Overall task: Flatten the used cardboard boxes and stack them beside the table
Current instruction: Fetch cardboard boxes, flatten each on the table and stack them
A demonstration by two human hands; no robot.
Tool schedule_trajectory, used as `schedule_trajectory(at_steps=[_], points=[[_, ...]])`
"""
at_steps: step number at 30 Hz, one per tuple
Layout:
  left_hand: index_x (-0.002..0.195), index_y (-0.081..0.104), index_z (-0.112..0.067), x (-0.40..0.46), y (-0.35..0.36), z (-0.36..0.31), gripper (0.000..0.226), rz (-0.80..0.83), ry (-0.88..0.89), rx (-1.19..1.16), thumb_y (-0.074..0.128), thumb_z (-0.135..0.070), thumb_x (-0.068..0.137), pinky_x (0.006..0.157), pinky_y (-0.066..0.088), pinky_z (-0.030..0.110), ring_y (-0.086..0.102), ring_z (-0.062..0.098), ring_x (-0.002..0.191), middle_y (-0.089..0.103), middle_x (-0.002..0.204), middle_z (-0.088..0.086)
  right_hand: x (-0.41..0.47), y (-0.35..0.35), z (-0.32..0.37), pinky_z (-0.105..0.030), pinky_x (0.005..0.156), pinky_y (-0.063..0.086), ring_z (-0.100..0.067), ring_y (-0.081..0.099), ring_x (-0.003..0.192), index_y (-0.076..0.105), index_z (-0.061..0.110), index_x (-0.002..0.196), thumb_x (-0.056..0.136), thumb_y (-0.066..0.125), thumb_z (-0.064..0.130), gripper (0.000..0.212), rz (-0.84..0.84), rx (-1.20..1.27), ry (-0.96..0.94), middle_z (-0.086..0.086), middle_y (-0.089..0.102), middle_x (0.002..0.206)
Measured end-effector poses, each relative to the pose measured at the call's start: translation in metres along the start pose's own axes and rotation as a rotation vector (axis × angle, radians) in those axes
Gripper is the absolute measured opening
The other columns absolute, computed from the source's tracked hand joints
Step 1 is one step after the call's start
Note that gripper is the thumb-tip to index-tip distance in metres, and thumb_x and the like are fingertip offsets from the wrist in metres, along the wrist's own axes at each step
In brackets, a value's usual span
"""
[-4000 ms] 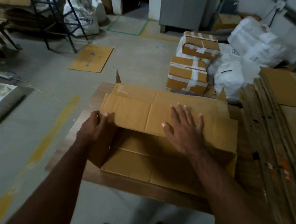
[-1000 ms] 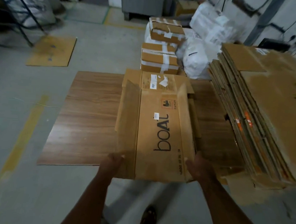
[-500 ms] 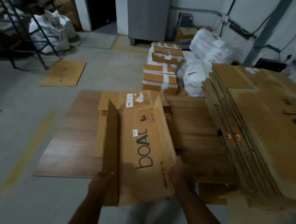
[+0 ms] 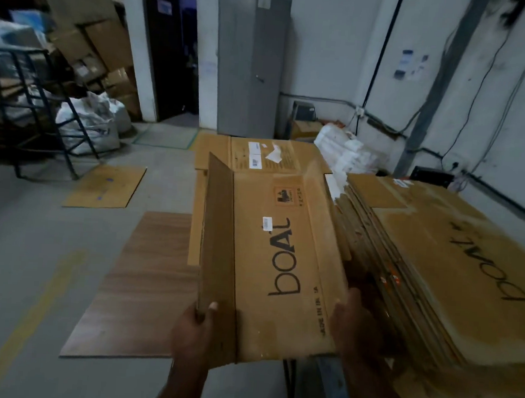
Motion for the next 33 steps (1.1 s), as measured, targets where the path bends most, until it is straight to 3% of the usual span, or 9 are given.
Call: schedule_trajectory(at_steps=[4, 8, 12, 14, 20, 25, 28, 30, 33], points=[[0.119, 0.071, -0.01, -0.018, 0.016, -0.021, 0.039, 0.032, 0.023, -0.116, 0.069, -0.04, 0.095, 0.085, 0.058, 0.049, 0.067, 0.032, 0.092, 0.071, 0.097, 0.009, -0.003, -0.045, -0.018, -0.047, 0.073, 0.052, -0.044, 0.069, 0.083, 0.061, -0.001, 0.109, 0.095, 0.058, 0.023, 0.028, -0.243, 0.065, -0.075, -0.028, 0.067, 0.092], [0.118, 0.07, -0.007, -0.037, 0.051, -0.04, 0.043, 0.094, 0.022, -0.151, 0.07, -0.042, 0.094, 0.084, 0.058, 0.052, 0.068, 0.035, 0.092, 0.072, 0.1, 0.014, 0.008, -0.092, -0.045, -0.037, 0.076, 0.043, -0.04, 0.068, 0.098, 0.058, 0.003, 0.13, 0.101, 0.059, 0.024, 0.035, -0.278, 0.027, -0.058, -0.022, 0.068, 0.112], [0.124, 0.068, -0.006, -0.06, 0.091, -0.075, 0.055, 0.151, 0.056, -0.213, 0.072, -0.049, 0.09, 0.091, 0.055, 0.051, 0.066, 0.037, 0.102, 0.07, 0.108, 0.017, 0.026, -0.136, -0.077, -0.031, 0.069, 0.038, -0.033, 0.069, 0.092, 0.055, 0.013, 0.126, 0.103, 0.056, 0.027, 0.027, -0.353, 0.013, -0.042, -0.009, 0.07, 0.101], [0.131, 0.065, -0.01, -0.071, 0.118, -0.093, 0.052, 0.192, 0.062, -0.257, 0.071, -0.045, 0.092, 0.097, 0.053, 0.051, 0.064, 0.036, 0.108, 0.069, 0.116, 0.016, 0.044, -0.156, -0.101, -0.032, 0.067, 0.037, -0.032, 0.068, 0.086, 0.053, 0.015, 0.12, 0.103, 0.054, 0.029, 0.022, -0.388, -0.003, -0.013, -0.007, 0.068, 0.094], [0.122, 0.065, -0.03, -0.111, 0.226, -0.159, 0.034, 0.299, 0.115, -0.375, 0.071, -0.044, 0.092, 0.095, 0.055, 0.056, 0.066, 0.028, 0.105, 0.07, 0.11, 0.001, 0.126, -0.22, -0.182, -0.037, 0.066, 0.039, -0.04, 0.065, 0.084, 0.054, 0.008, 0.122, 0.103, 0.053, 0.029, 0.028, -0.479, 0.033, -0.024, -0.014, 0.061, 0.087], [0.109, 0.062, -0.03, -0.156, 0.345, -0.2, 0.015, 0.377, 0.075, -0.416, 0.068, -0.033, 0.096, 0.094, 0.057, 0.053, 0.068, 0.025, 0.101, 0.07, 0.105, -0.002, 0.227, -0.272, -0.279, -0.041, 0.069, 0.039, -0.045, 0.063, 0.094, 0.051, 0.003, 0.12, 0.102, 0.055, 0.031, 0.034, -0.437, -0.031, 0.045, -0.025, 0.062, 0.1], [0.12, 0.066, -0.021, -0.179, 0.417, -0.199, 0.03, 0.422, -0.027, -0.477, 0.071, -0.035, 0.094, 0.092, 0.058, 0.054, 0.07, 0.03, 0.104, 0.073, 0.111, 0.004, 0.277, -0.29, -0.336, -0.044, 0.073, 0.043, -0.044, 0.062, 0.1, 0.048, 0.004, 0.123, 0.096, 0.06, 0.034, 0.042, -0.336, -0.054, 0.125, -0.024, 0.063, 0.108], [0.123, 0.063, -0.028, -0.198, 0.465, -0.186, 0.033, 0.481, -0.172, -0.529, 0.073, -0.038, 0.093, 0.093, 0.057, 0.057, 0.067, 0.032, 0.109, 0.07, 0.118, 0.003, 0.3, -0.294, -0.37, -0.045, 0.075, 0.045, -0.042, 0.062, 0.102, 0.044, 0.007, 0.124, 0.093, 0.062, 0.034, 0.045, -0.27, -0.083, 0.18, -0.022, 0.062, 0.113], [0.129, 0.058, -0.027, -0.222, 0.514, -0.159, 0.03, 0.491, -0.259, -0.411, 0.064, -0.032, 0.1, 0.102, 0.051, 0.05, 0.06, 0.03, 0.115, 0.063, 0.124, 0.003, 0.324, -0.273, -0.427, -0.056, 0.096, 0.044, -0.044, 0.056, 0.118, 0.035, 0.012, 0.139, 0.092, 0.066, 0.034, 0.06, -0.075, -0.154, 0.275, -0.02, 0.055, 0.133]])
Point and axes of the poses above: each hand's wrist, its own x-axis towards the middle knuckle, its own y-axis out of the palm, z = x × y, the point moved 9 cm from there along x, towards the middle knuckle
